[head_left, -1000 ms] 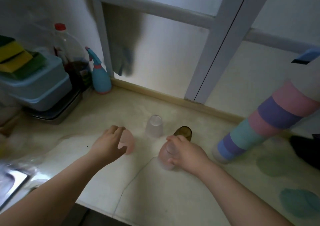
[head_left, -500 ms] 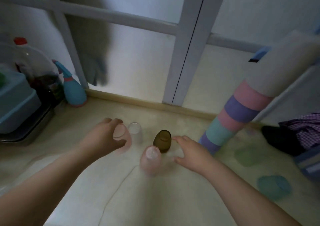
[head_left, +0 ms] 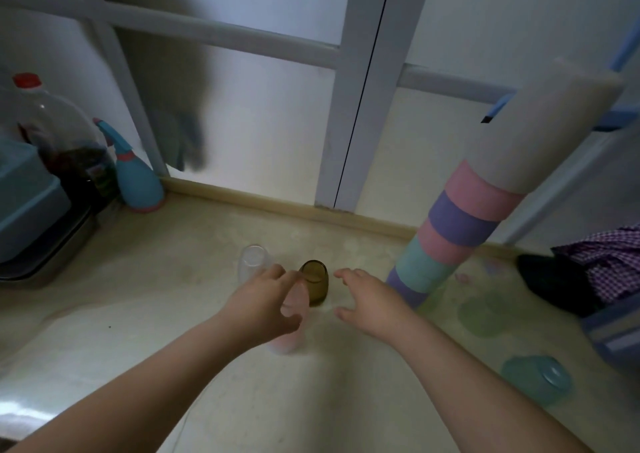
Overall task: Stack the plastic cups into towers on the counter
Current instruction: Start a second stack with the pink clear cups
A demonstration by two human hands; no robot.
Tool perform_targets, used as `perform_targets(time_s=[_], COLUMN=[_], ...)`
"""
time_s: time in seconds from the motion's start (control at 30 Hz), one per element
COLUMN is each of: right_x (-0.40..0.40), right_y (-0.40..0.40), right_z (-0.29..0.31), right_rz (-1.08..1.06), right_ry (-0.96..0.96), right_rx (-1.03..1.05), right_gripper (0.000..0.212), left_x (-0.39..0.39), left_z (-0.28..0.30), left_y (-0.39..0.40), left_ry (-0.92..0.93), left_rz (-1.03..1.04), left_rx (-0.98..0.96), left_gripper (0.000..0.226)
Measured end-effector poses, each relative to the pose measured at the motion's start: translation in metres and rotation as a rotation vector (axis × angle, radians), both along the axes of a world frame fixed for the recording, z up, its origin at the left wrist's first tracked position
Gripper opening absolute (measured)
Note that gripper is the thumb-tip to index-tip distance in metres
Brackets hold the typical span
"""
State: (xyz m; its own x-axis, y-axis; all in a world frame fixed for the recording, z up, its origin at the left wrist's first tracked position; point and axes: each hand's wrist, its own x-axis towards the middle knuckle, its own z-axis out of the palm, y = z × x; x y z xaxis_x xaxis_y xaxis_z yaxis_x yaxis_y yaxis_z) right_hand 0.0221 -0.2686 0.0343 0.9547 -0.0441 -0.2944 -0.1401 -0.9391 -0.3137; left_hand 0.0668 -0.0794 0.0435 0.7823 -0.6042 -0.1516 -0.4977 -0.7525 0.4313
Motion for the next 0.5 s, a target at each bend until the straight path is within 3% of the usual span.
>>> perform_targets(time_s=[0.13,0.27,0.5], right_x=[0.011,0.036,0.078], right_y=[0.003,0.01,0.022], right_z=[-0.004,-0.009,-0.036], right_rz=[0.008,0.029,0.052], right_ry=[-0.008,-0.012,0.077], right_rx=[0.026,0.007,-0.05], right_gripper=[0.057,0.06,0.068], left_x=[0.005,0.024,0.066], left_z=[0.006,0.024,0.004], left_y=[0.007,0.021,0.048], left_ry=[0.029,-0.033,-0.093], left_rz=[0.038,0.099,0.173], left_rx=[-0.078,-0.179,-0.046], left_gripper=[0.074,0.063,0.055])
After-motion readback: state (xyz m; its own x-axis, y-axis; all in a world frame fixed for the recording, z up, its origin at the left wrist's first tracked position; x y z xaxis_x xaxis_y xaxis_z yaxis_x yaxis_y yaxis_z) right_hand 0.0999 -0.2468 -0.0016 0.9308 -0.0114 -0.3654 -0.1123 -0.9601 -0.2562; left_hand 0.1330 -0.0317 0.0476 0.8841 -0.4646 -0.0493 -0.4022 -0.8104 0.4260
